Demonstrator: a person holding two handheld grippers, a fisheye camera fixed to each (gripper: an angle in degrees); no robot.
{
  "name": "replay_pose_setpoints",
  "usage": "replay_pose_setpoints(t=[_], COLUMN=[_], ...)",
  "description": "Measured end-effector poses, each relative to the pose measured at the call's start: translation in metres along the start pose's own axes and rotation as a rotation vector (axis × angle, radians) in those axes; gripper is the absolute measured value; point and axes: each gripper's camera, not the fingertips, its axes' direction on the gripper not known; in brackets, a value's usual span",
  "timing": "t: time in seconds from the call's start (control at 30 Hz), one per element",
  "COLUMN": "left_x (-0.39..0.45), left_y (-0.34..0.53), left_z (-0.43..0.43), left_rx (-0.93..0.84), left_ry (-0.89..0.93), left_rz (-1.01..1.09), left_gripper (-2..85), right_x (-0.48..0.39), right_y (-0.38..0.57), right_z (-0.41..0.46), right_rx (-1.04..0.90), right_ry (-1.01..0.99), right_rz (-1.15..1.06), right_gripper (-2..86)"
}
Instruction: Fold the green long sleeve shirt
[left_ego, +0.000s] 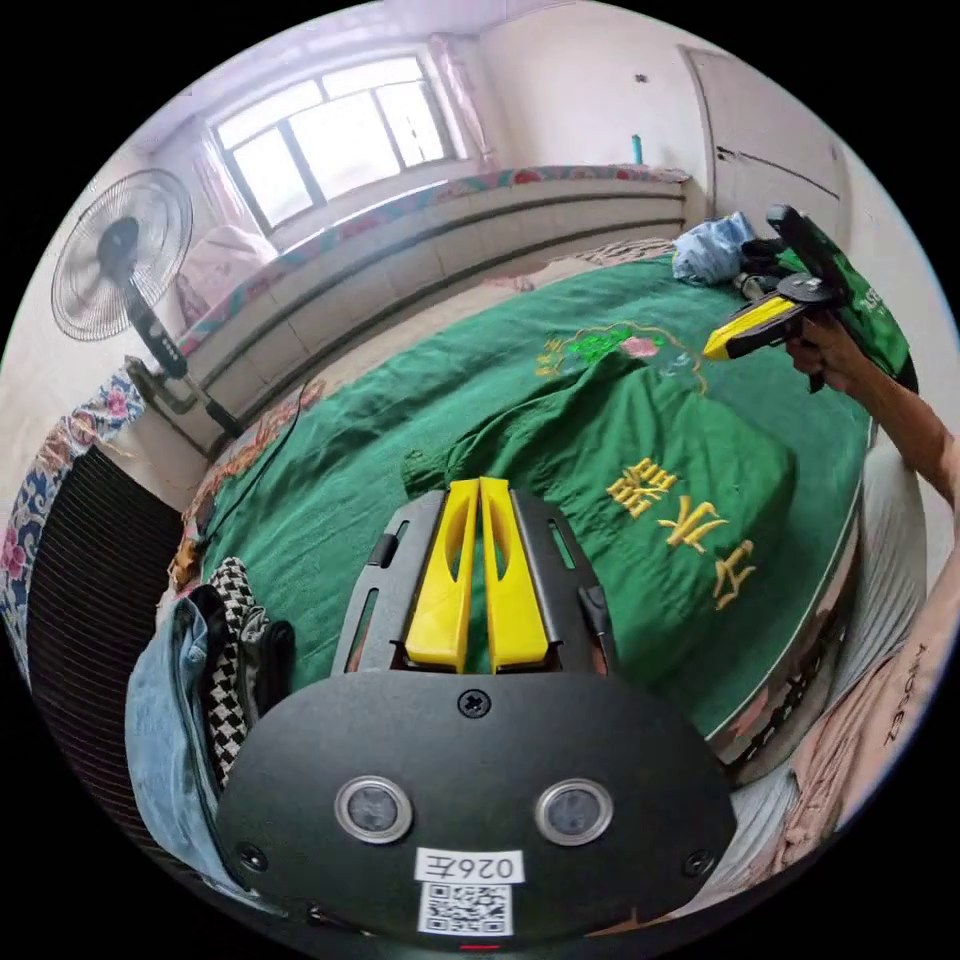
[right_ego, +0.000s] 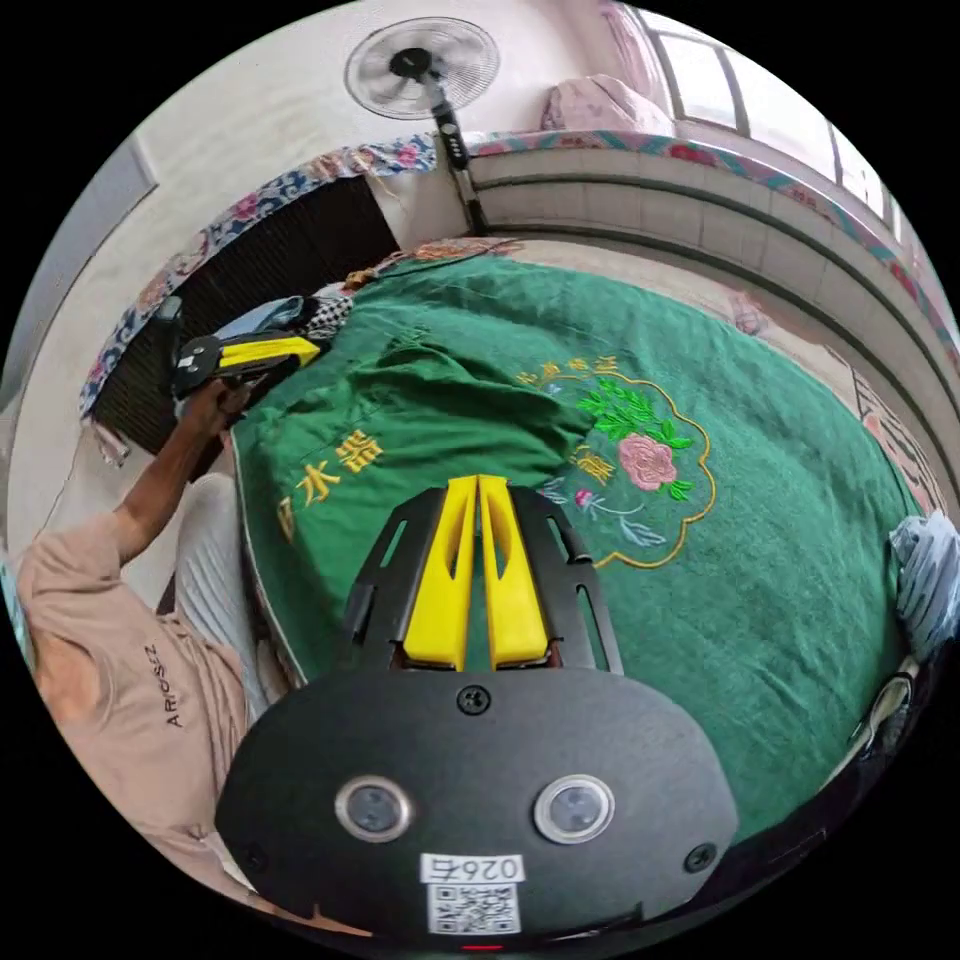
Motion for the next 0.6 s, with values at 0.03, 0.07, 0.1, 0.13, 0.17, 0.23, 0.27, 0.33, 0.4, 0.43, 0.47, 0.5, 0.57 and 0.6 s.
replay_pose_setpoints(t=[0.03,0.07,0.1,0.13,0.17,0.23,0.27,0.33,0.4,0.43,0.47,0.5,0.57,0.6], left_x=[0.029,0.06,0.075,0.101,0.122,0.143,0.141,0.13,0.12,0.117,0.118,0.121,0.139,0.146], left_y=[0.006,0.013,0.016,0.019,0.019,0.027,0.035,0.03,0.033,0.037,0.042,0.044,0.052,0.054], left_z=[-0.033,-0.055,-0.062,-0.062,-0.039,0.016,0.011,-0.011,-0.043,-0.067,-0.089,-0.098,-0.123,-0.126], left_rx=[0.096,0.179,0.208,0.221,0.114,-0.154,-0.08,-0.113,-0.041,0.019,0.067,0.087,0.144,0.147], left_ry=[0.016,0.041,0.046,0.016,-0.019,-0.019,-0.017,-0.018,0.013,0.002,-0.021,-0.033,-0.062,-0.065], left_rz=[0.065,0.146,0.18,0.216,0.261,0.364,0.325,0.228,0.161,0.119,0.098,0.094,0.113,0.13], left_gripper=[-1.0,-0.9,-0.9,-0.8,-0.7,-0.7,-0.6,-0.5,-0.3,-0.1,0.3,0.5,4.0,5.5], right_x=[-0.03,-0.059,-0.071,-0.093,-0.109,-0.116,-0.116,-0.122,-0.132,-0.135,-0.136,-0.136,-0.137,-0.138], right_y=[0.011,0.021,0.025,0.03,0.032,0.03,0.034,0.038,0.043,0.05,0.055,0.056,0.054,0.054], right_z=[-0.022,-0.038,-0.042,-0.042,-0.027,0.017,0.024,-0.003,-0.035,-0.054,-0.069,-0.075,-0.092,-0.095], right_rx=[0.049,0.099,0.12,0.136,0.072,-0.192,-0.215,-0.15,-0.088,-0.027,0.01,0.012,-0.008,-0.011], right_ry=[-0.026,-0.037,-0.036,-0.037,-0.014,0.107,0.105,0.127,0.201,0.25,0.261,0.256,0.201,0.188], right_rz=[-0.069,-0.13,-0.152,-0.194,-0.238,-0.262,-0.257,-0.259,-0.306,-0.31,-0.316,-0.32,-0.355,-0.365], right_gripper=[-0.9,-0.9,-0.9,-0.9,-1.0,-1.0,-1.0,-1.1,-1.2,-1.2,-1.0,-0.9,0.7,1.6])
